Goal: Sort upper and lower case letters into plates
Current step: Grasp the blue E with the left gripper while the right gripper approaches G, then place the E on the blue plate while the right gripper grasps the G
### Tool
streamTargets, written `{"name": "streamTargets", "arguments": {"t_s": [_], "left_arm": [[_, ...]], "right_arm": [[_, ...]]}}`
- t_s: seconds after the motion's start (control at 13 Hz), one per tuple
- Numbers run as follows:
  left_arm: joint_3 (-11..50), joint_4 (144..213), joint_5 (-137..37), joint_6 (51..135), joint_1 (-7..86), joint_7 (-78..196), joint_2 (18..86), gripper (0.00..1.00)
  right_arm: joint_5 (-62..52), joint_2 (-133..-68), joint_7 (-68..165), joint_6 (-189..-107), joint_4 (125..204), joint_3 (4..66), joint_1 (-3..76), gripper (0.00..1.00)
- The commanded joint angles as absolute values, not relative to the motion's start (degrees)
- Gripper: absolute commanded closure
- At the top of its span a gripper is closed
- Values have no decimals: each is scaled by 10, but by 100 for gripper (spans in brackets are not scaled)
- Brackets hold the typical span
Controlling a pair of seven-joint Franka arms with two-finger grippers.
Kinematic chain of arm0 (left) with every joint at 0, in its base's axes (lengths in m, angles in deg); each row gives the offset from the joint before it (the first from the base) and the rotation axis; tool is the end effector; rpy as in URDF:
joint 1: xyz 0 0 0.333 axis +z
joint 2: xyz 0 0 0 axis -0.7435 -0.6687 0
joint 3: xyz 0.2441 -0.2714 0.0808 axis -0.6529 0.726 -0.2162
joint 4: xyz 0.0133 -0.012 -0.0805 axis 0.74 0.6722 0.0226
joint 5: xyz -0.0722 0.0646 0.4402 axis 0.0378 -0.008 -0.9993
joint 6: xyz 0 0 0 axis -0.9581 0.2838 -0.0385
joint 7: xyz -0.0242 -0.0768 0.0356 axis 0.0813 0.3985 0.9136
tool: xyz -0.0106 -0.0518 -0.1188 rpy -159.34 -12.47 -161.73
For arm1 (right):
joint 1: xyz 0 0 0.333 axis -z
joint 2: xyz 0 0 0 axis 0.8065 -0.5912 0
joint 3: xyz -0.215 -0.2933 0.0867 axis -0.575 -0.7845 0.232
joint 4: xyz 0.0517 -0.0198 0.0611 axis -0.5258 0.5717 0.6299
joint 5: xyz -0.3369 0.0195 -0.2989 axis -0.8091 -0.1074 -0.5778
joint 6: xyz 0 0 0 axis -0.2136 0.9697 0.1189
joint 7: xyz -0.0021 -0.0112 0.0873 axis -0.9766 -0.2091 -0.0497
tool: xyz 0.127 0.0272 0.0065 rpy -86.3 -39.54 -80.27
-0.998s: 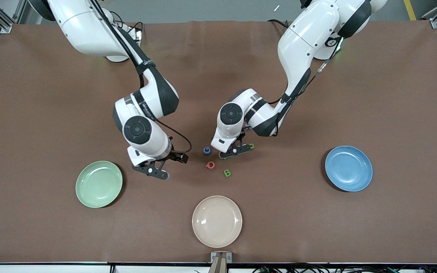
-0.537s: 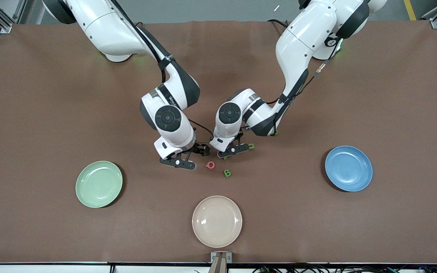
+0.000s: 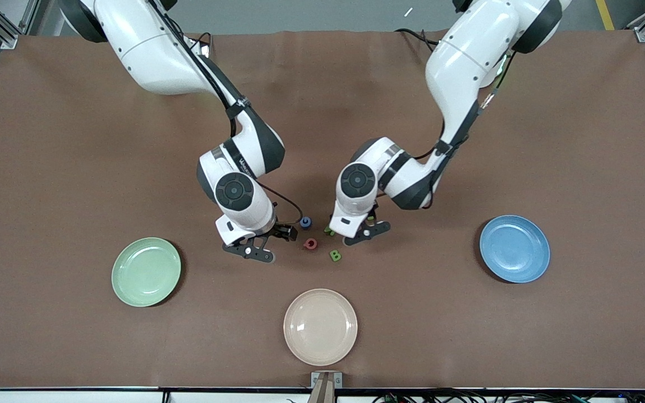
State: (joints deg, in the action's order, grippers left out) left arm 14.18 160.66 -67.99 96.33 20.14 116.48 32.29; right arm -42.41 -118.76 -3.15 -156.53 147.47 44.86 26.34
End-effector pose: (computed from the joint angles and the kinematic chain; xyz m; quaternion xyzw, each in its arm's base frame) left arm 0.6370 -0.4910 0.2119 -0.9815 -0.1863 0.0366 0.0264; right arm 0.6959 0.4192 0.2447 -0.9902 0.1374 0.0173 0.0176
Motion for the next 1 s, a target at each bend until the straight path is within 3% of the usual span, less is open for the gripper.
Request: {"name": "streamTargets", "arguments": {"t_s": [0.0,0.23,0.38,0.69,0.92], "left_arm": [[143,1622,-721,898,237,1146,387,100],[143,1621,-738,874,304,1098,405,100],[144,1621,-738,875,340,1089,408,100],[144,1632,-738,875,426,1038,408,100],[146,1650,-738,879,487,996,402,100]], "right_arm": [[-422,-1203,-41,-1596,1485,455,256,0],[-423,-1204,-46,-1614,1509,455,227,0],[-422,-1205,-47,-1671,1548,455,206,0],[-423,-1218,-77,-1682,1554,455,175,3],[-424,-1222,-77,-1685,1554,455,174,14]]}}
